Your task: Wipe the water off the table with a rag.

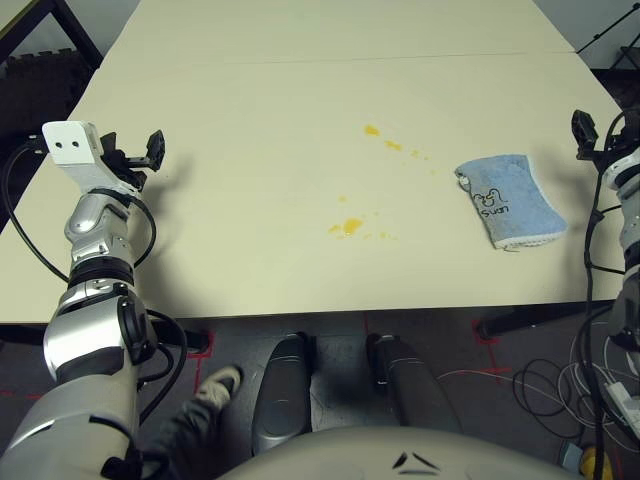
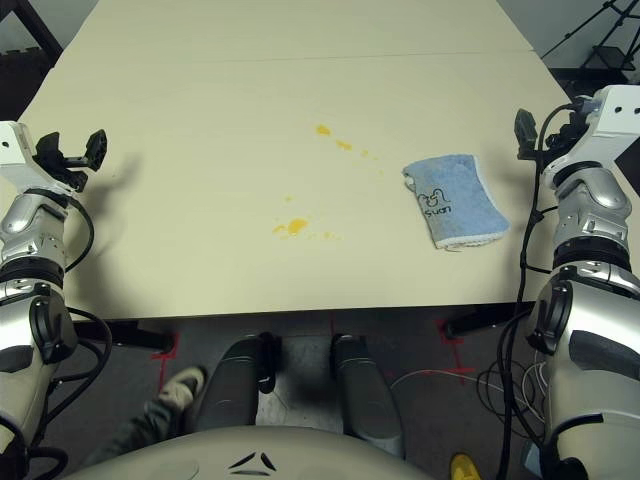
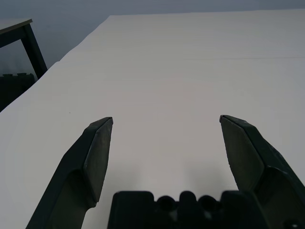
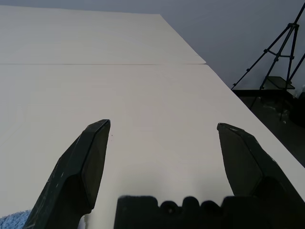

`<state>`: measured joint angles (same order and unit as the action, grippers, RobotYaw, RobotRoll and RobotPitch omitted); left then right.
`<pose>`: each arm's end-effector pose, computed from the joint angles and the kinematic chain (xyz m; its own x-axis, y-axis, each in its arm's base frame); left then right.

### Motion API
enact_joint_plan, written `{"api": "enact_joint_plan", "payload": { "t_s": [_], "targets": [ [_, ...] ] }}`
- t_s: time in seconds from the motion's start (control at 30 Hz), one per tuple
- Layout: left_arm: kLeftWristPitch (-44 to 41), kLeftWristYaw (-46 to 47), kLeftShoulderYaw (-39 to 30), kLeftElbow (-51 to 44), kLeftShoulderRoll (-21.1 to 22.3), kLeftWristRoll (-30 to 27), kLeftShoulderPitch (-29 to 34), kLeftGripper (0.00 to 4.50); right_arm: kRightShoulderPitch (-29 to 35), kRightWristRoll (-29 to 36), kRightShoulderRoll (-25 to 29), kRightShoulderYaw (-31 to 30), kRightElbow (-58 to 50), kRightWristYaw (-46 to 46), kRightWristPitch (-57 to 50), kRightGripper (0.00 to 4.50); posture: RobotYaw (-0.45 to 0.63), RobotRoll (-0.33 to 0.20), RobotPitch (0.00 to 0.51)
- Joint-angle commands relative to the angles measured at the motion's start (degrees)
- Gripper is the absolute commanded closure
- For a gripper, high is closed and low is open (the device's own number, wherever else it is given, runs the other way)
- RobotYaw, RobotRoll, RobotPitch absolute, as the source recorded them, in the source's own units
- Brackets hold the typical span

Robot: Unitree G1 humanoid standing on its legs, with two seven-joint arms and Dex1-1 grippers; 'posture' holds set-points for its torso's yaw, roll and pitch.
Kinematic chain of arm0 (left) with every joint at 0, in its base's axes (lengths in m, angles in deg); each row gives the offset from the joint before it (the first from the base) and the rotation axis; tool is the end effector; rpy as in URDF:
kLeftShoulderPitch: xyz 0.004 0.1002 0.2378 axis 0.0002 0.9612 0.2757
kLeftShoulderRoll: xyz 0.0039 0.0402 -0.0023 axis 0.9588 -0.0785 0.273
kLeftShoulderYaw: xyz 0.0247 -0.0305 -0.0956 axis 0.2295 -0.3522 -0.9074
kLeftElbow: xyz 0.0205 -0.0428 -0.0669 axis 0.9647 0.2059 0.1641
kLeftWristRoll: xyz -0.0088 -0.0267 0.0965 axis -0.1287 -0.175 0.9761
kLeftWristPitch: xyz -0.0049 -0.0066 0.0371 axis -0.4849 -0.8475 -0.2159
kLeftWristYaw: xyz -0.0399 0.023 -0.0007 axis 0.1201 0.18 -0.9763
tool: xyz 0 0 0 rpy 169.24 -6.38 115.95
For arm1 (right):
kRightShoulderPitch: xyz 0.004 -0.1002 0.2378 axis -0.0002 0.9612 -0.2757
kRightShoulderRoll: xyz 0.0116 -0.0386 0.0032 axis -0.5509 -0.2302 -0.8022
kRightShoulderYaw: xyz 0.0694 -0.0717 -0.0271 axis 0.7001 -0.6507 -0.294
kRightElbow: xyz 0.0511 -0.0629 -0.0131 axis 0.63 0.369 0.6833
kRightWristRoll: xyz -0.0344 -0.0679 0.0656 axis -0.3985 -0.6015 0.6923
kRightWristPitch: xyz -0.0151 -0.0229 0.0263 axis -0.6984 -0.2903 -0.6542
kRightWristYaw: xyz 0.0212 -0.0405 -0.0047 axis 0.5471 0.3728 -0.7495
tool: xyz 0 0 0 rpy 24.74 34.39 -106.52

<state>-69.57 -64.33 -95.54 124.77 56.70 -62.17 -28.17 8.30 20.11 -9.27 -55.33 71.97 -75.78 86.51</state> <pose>0.2901 0.3448 0.1313 0.9803 0.0708 0.1846 -0.0788 0.9962 0.0361 0.2939 -0.3543 0.1518 0.9797 -0.1500 0.1332 0.1519 0.9884 -0.0039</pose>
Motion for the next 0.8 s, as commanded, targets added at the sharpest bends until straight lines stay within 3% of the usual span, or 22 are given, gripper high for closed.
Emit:
{"api": "enact_joint_plan", "payload": {
  "t_s": [0.03, 0.5, 0.8],
  "targets": [
    [0.1, -0.2, 0.4, 0.2, 0.0, 0.4, 0.0, 0.0, 0.6, 0.4, -0.1, 0.3, -0.5, 0.2, 0.5, 0.03, 0.1, 0.0, 0.186],
    [-0.4, -3.0, 0.5, -0.4, -0.6, -0.3, -0.8, 0.0, 0.7, 0.5, 0.2, 0.4, -0.8, 0.2, 0.2, 0.03, 0.1, 0.0, 0.191],
    [-3.9, -17.1, 0.3, -8.3, -1.5, -5.1, 2.5, 0.0, 0.7, 0.5, -0.7, 0.5, 0.2, 1.0, 0.4, 0.03, 0.13, 0.0, 0.178]
  ]
}}
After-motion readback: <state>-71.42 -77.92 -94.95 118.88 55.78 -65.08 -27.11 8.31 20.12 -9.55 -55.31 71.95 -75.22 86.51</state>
